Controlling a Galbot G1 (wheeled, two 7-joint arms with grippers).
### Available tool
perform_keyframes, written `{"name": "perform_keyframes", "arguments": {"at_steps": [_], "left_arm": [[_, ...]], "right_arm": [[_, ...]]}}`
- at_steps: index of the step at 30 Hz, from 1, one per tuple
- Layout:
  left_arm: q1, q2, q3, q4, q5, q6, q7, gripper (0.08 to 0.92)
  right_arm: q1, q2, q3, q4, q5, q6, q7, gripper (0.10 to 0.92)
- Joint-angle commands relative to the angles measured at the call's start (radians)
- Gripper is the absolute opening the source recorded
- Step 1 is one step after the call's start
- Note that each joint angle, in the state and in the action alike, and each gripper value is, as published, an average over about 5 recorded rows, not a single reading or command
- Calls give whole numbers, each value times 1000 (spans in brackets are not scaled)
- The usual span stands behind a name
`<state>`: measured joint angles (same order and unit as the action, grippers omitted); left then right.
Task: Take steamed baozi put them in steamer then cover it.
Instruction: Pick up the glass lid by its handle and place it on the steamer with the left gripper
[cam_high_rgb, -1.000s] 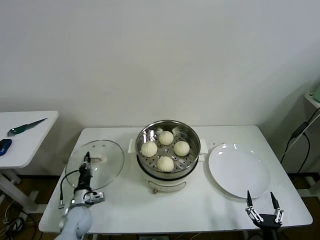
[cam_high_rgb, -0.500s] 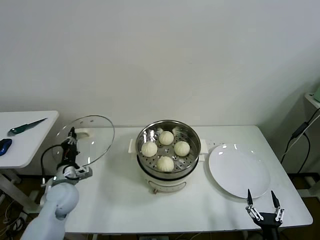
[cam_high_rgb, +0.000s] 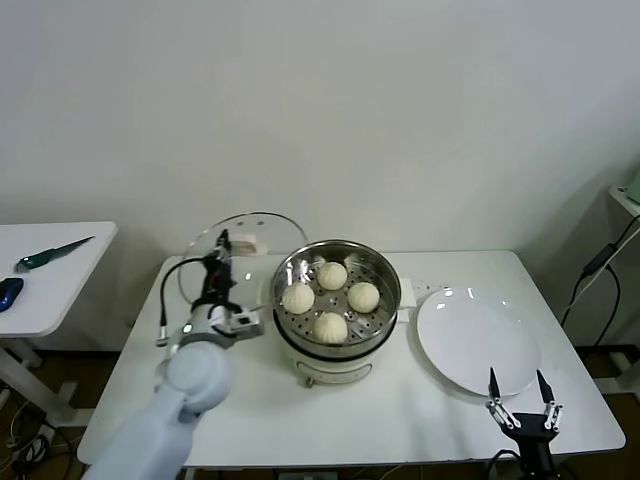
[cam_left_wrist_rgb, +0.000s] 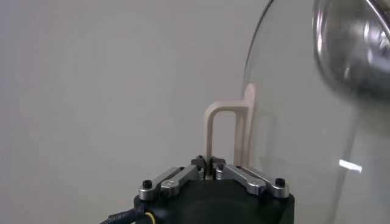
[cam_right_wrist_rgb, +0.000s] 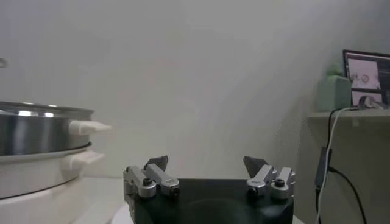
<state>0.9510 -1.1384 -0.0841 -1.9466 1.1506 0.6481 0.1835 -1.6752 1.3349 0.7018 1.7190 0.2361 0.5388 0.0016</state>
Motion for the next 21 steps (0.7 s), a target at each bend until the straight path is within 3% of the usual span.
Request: {"name": "perform_keyframes", "arguments": {"at_steps": [1,6,14,17,21], "left_arm": [[-102,-12,174,-82,77,132,108,152],[-127,-176,249,-35,260,137,190,152],[-58,-473,297,100,483,127,184,152],[-37,-517,292,150,525,118,158,152],[-16,-520,278,196,548,112,123,152]], "right_arm": [[35,-12,-7,-30,-4,3,11,823],[49,-18,-11,-41,5,7,10,823],[48,-26,-19,-59,15,22,12,823],[40,-31,-20,-66,26,31,14,823],[34,-32,-21,-76,29,40,18,823]]}}
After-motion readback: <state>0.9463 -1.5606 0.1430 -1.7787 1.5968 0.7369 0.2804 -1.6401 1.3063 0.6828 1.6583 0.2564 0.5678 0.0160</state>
